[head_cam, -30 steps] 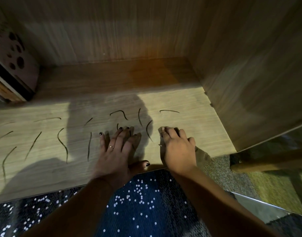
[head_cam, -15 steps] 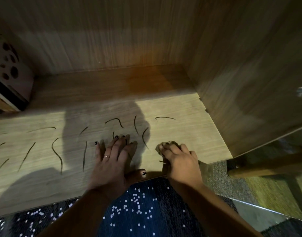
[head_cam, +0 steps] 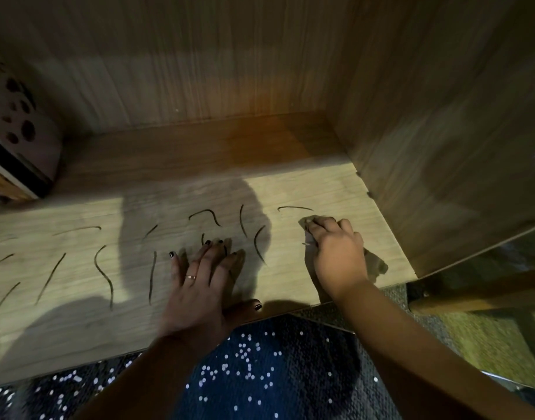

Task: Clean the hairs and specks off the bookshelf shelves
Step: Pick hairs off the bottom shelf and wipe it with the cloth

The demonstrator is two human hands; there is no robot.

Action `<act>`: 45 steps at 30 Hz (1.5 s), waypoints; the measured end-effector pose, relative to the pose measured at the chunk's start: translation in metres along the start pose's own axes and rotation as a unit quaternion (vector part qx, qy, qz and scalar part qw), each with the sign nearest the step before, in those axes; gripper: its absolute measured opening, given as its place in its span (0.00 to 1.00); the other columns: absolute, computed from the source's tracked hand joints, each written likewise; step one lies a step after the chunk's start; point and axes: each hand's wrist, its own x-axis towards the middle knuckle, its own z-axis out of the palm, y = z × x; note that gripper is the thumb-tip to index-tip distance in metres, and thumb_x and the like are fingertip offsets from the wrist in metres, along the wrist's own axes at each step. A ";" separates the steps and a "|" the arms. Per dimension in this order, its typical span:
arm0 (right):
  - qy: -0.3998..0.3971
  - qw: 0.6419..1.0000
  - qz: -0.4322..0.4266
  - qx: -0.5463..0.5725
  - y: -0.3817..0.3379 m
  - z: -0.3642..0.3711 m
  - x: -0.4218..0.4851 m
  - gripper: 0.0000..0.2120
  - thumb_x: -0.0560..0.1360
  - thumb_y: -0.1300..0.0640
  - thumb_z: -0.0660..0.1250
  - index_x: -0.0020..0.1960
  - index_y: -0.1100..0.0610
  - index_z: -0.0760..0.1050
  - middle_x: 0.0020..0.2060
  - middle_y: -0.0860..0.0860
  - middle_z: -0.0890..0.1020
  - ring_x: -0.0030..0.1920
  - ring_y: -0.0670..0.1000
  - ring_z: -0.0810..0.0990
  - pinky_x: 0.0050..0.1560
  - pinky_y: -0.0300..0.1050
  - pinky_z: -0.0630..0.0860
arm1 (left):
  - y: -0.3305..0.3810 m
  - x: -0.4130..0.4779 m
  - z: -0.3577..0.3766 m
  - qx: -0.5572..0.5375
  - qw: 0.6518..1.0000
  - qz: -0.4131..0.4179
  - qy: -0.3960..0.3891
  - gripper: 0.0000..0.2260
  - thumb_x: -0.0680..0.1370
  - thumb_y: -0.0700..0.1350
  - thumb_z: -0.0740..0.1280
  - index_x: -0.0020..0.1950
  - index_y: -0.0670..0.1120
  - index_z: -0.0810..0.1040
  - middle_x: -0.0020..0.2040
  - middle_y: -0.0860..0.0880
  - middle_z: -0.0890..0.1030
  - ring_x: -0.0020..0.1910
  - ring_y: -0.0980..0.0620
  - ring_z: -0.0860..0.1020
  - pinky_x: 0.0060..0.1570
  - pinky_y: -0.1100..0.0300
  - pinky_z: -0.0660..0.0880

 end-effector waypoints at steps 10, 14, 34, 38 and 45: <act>-0.053 0.998 0.019 -0.041 -0.014 -0.016 0.055 0.21 0.77 0.61 0.56 0.68 0.52 0.71 0.65 0.50 0.72 0.64 0.56 0.65 0.59 0.52 0.66 | 0.000 0.001 0.000 0.006 1.000 -0.014 -0.023 0.42 0.72 0.78 0.48 0.77 0.52 0.57 0.77 0.44 0.61 0.78 0.44 0.55 0.74 0.34 0.46; -0.058 0.997 -0.002 -0.050 -0.018 -0.019 0.024 0.23 0.77 0.60 0.55 0.71 0.52 0.67 0.68 0.49 0.69 0.65 0.55 0.64 0.59 0.52 0.65 | -0.001 0.000 0.001 0.020 0.999 -0.014 -0.030 0.42 0.73 0.77 0.49 0.77 0.51 0.59 0.78 0.44 0.61 0.78 0.43 0.57 0.74 0.34 0.47; -0.080 0.996 -0.003 -0.034 -0.029 -0.026 0.045 0.22 0.77 0.62 0.53 0.70 0.53 0.68 0.69 0.49 0.68 0.66 0.56 0.62 0.61 0.52 0.64 | 0.000 0.000 0.000 0.016 1.000 -0.001 -0.008 0.42 0.72 0.77 0.52 0.76 0.50 0.58 0.76 0.43 0.63 0.76 0.42 0.59 0.73 0.35 0.47; -0.061 0.997 -0.031 -0.033 -0.029 -0.020 0.006 0.24 0.77 0.59 0.53 0.72 0.51 0.66 0.70 0.46 0.68 0.65 0.54 0.64 0.59 0.52 0.64 | 0.002 0.000 -0.003 0.009 1.000 0.000 -0.007 0.41 0.72 0.77 0.50 0.75 0.51 0.58 0.75 0.42 0.65 0.75 0.40 0.62 0.72 0.31 0.53; -0.064 0.996 -0.037 -0.045 -0.032 -0.013 -0.008 0.26 0.77 0.59 0.52 0.75 0.49 0.61 0.72 0.44 0.64 0.66 0.53 0.63 0.60 0.50 0.63 | 0.001 0.001 -0.001 0.020 1.000 0.001 -0.013 0.41 0.73 0.77 0.51 0.76 0.51 0.59 0.75 0.42 0.65 0.75 0.41 0.61 0.72 0.31 0.54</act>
